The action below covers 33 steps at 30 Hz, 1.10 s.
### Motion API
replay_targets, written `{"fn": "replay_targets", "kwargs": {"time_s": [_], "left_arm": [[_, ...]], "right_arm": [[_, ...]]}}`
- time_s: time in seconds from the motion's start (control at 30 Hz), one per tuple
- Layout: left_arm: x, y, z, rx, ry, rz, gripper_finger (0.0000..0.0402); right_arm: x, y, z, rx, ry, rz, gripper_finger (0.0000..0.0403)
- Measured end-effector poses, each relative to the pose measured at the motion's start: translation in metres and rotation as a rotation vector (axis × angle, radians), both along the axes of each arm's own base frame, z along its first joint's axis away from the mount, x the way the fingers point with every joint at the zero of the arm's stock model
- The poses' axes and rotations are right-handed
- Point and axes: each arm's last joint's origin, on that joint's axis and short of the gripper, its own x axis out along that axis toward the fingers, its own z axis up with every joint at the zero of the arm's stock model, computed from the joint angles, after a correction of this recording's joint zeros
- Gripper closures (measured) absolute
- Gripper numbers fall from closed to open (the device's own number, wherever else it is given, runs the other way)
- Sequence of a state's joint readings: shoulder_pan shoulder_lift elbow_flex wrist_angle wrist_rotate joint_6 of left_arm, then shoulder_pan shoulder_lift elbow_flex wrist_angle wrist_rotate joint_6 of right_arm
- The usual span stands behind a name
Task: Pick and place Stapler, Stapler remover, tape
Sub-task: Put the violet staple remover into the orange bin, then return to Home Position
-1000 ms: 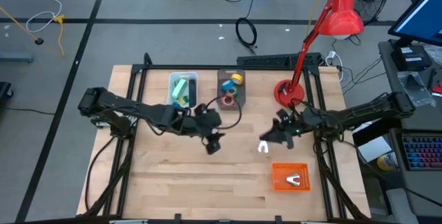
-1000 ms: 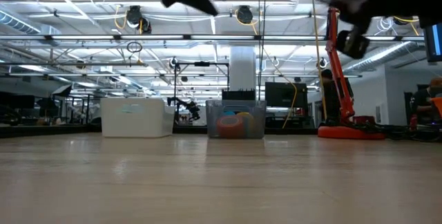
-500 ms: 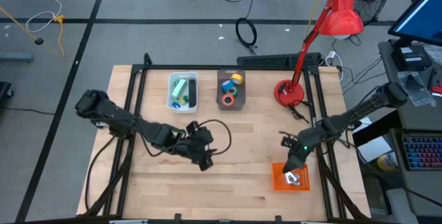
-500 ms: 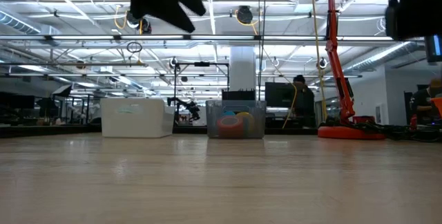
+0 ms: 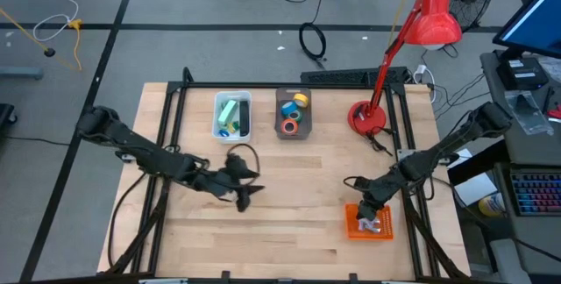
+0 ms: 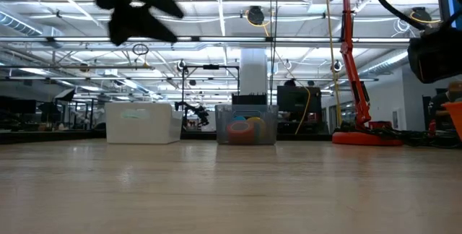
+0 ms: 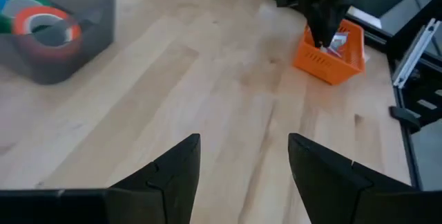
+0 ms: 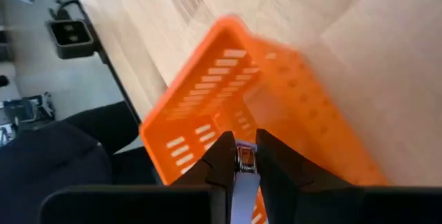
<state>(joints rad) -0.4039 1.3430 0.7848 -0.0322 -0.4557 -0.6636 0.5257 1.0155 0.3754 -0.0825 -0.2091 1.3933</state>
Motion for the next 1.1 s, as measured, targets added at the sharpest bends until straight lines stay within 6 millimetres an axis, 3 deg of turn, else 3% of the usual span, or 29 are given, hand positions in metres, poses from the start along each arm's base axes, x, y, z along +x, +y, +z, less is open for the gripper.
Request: {"fn": "replay_targets", "kwargs": {"time_s": [0.17, 0.57, 0.9, 1.1], "left_arm": [[-0.018, 0.006, -0.001, -0.016, -0.031, -0.003, 0.0182], [-0.021, 0.007, 0.004, 0.000, -0.051, -0.030, 0.0183], [-0.020, 0.007, 0.004, -0.001, -0.053, -0.030, 0.0182], [-0.022, 0.003, 0.004, 0.003, -0.055, -0.049, 0.0183]], "right_arm": [[0.000, 0.000, -0.001, 0.009, 0.016, -0.020, 0.0363], [0.001, 0.000, 0.006, 0.040, -0.037, -0.013, 0.0359], [-0.001, -0.001, 0.005, 0.031, -0.013, -0.015, 0.0304], [-0.002, -0.001, 0.013, 0.081, -0.048, -0.039, 0.0294]]}}
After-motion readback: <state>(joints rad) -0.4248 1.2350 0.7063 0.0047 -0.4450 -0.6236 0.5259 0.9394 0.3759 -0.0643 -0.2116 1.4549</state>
